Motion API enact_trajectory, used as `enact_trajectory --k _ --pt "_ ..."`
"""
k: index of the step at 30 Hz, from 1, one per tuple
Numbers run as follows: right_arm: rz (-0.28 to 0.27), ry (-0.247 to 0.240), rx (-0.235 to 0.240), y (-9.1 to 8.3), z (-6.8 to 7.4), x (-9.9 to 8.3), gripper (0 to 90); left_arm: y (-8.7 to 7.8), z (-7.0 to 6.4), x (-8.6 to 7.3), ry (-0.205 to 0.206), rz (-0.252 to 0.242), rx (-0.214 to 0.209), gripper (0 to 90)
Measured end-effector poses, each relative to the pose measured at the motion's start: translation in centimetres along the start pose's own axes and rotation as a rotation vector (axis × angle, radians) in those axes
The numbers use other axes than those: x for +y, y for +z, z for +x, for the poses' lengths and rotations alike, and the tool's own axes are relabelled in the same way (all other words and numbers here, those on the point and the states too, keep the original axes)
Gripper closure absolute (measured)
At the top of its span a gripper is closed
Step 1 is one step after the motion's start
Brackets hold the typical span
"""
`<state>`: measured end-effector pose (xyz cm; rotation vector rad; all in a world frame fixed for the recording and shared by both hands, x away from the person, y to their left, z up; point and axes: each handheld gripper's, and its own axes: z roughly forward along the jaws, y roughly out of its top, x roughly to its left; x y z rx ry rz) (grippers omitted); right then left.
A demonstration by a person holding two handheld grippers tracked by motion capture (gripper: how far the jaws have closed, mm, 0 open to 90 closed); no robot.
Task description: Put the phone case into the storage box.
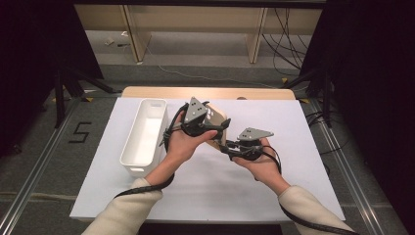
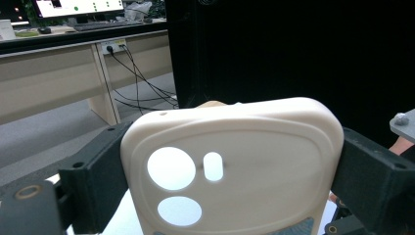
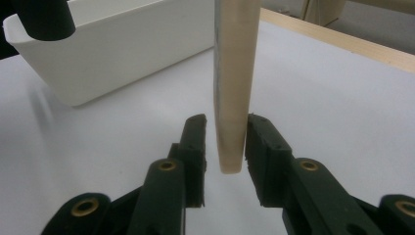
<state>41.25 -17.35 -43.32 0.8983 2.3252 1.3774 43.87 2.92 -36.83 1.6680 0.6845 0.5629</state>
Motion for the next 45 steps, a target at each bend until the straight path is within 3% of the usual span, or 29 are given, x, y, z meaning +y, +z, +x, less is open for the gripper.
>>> enact_trajectory --k 8,14,17,23,45 --pt "-0.012 0.016 -0.003 0.0 -0.1 0.0 57.7 -0.1 0.1 0.1 0.003 -0.006 0.007 9.9" --pt "-0.029 0.04 0.011 0.1 -0.2 -0.1 29.7 -0.3 0.4 0.2 0.002 -0.013 0.014 9.9" --pt "-0.036 0.01 0.013 0.1 0.0 -0.1 15.9 -0.4 0.5 0.3 0.003 -0.016 0.017 9.9" --pt "-0.048 -0.028 0.026 0.0 0.1 -0.2 6.5 -0.5 0.6 0.4 0.003 -0.019 0.021 10.0" --pt "-0.098 -0.039 0.045 -1.5 -0.8 -0.4 1.4 -1.7 1.6 0.7 0.002 -0.029 0.047 10.0"
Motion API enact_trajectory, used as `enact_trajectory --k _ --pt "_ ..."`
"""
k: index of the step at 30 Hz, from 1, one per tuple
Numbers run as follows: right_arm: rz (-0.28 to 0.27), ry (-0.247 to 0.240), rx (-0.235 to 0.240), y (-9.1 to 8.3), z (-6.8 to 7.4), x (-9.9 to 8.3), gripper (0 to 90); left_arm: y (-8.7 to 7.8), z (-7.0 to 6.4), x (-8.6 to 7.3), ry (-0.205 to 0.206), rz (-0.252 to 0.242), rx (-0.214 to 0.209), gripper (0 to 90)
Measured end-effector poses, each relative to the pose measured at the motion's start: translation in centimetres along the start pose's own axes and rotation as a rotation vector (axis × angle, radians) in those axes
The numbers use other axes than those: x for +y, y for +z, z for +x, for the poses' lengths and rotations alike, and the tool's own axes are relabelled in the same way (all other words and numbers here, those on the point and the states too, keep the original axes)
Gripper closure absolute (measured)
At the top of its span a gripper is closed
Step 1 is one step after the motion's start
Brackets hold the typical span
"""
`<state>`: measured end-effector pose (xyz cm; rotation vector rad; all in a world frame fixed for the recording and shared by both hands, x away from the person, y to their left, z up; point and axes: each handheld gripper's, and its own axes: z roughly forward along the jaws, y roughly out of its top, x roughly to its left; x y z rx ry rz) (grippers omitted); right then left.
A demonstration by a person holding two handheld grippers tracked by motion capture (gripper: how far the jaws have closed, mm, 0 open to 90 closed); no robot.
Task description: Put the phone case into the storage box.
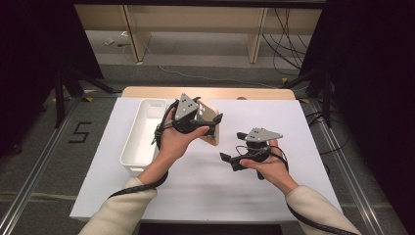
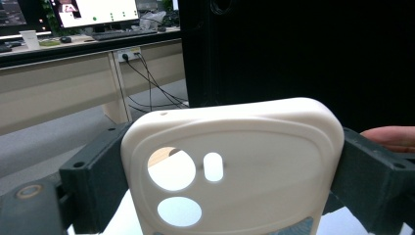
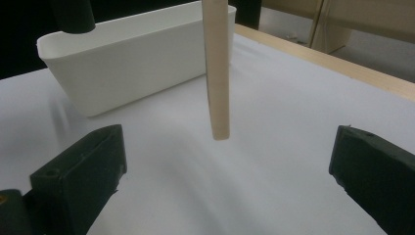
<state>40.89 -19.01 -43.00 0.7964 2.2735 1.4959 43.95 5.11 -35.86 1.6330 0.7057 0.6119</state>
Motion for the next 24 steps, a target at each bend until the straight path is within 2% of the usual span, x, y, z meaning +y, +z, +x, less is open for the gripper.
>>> enact_trajectory --k 18,24 --pt "-0.03 -0.009 -0.01 -2.3 -0.4 -0.4 1.5 -1.2 0.8 0.4 0.006 -0.006 0.027 10.1" --pt "-0.024 -0.005 -0.019 -3.0 -0.6 -0.9 1.5 -1.5 1.0 0.4 0.01 -0.007 0.036 10.0"
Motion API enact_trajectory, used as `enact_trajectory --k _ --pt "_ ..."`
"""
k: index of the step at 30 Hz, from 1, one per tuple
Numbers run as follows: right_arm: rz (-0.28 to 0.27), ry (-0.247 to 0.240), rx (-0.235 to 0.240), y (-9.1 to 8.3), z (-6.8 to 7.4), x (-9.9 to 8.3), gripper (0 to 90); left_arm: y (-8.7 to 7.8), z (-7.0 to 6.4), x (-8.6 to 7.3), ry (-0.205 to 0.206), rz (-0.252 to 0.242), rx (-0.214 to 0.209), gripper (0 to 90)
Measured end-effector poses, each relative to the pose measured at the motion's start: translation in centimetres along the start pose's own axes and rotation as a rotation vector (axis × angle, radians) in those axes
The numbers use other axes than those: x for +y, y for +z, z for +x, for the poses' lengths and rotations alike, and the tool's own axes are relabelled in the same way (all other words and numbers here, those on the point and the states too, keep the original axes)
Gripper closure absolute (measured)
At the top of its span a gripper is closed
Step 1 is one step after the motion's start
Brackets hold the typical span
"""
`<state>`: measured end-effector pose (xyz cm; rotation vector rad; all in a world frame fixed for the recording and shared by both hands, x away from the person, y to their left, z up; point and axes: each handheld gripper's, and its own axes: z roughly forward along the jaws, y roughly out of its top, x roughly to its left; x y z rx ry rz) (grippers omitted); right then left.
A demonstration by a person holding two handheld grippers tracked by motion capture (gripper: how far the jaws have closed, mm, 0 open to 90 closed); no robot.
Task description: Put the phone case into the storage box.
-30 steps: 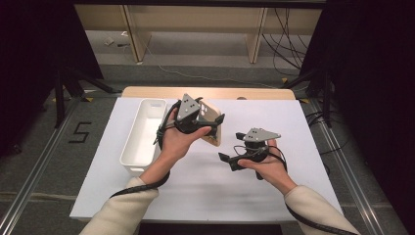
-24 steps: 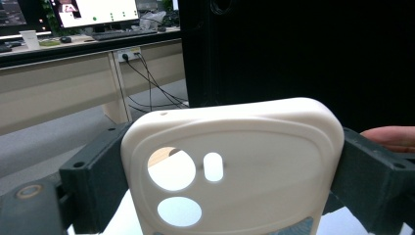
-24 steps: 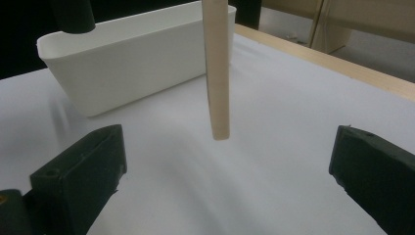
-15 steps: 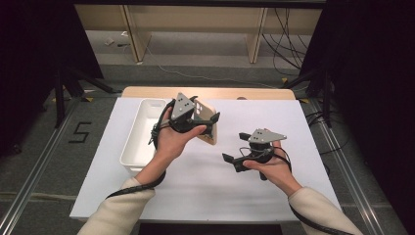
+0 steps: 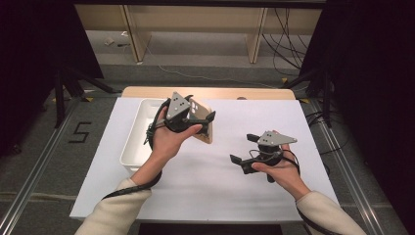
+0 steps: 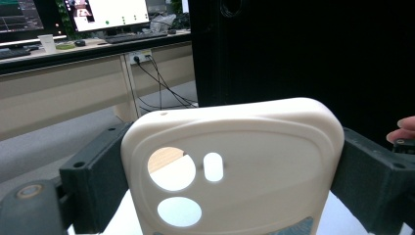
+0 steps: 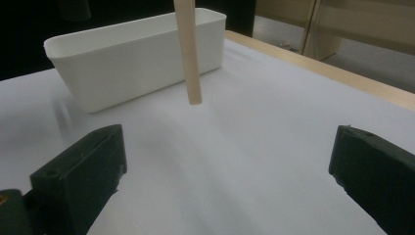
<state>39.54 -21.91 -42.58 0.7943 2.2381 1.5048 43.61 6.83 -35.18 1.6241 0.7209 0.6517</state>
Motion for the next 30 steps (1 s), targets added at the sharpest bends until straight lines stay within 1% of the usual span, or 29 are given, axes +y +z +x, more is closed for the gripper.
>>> enact_trajectory --k 13,23,30 --pt "-0.006 0.004 -0.011 -1.3 -0.4 -0.5 2.2 -0.7 0.7 0.0 -0.004 0.0 0.024 10.1" --pt "-0.012 0.013 -0.022 -2.2 -0.6 -1.0 2.7 -1.8 1.8 0.0 -0.005 -0.002 0.049 10.1" --pt "-0.012 0.01 -0.028 -2.5 -0.8 -1.2 3.2 -2.2 2.3 0.1 -0.006 -0.004 0.064 10.1"
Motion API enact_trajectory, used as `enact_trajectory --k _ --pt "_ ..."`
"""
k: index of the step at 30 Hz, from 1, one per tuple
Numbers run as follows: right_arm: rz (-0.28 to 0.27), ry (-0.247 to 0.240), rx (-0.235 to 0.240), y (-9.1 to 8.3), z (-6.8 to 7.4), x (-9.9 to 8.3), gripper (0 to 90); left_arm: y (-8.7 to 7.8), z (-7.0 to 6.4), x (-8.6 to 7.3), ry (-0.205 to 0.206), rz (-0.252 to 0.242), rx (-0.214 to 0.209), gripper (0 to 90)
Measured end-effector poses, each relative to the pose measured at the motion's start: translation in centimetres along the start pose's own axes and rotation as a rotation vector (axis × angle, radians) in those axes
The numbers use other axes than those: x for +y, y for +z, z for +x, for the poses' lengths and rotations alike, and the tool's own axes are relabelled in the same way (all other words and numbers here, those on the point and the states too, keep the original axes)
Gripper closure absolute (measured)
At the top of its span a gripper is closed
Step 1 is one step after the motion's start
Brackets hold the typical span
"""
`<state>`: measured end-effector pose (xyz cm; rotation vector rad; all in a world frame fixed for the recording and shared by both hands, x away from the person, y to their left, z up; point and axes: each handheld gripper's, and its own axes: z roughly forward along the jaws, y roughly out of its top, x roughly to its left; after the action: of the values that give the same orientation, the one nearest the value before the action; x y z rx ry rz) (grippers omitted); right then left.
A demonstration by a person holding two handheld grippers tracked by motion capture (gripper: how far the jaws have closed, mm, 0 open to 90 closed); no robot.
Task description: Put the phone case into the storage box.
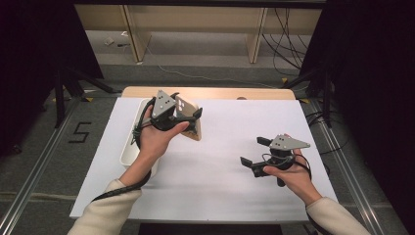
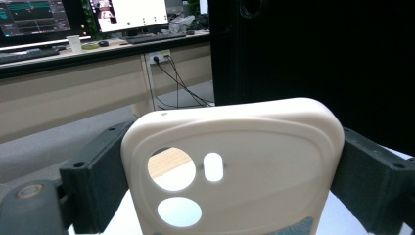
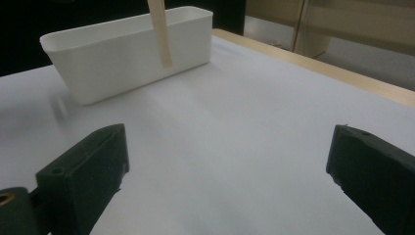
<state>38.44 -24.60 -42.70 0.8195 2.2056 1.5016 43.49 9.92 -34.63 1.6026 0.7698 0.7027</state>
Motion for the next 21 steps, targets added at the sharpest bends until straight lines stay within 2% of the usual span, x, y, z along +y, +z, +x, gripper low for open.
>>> enact_trajectory --k 21 --pt "0.002 0.007 -0.021 -1.05 -0.52 -0.55 4.0 -0.56 1.01 0.23 -0.008 -0.004 0.035 10.1"
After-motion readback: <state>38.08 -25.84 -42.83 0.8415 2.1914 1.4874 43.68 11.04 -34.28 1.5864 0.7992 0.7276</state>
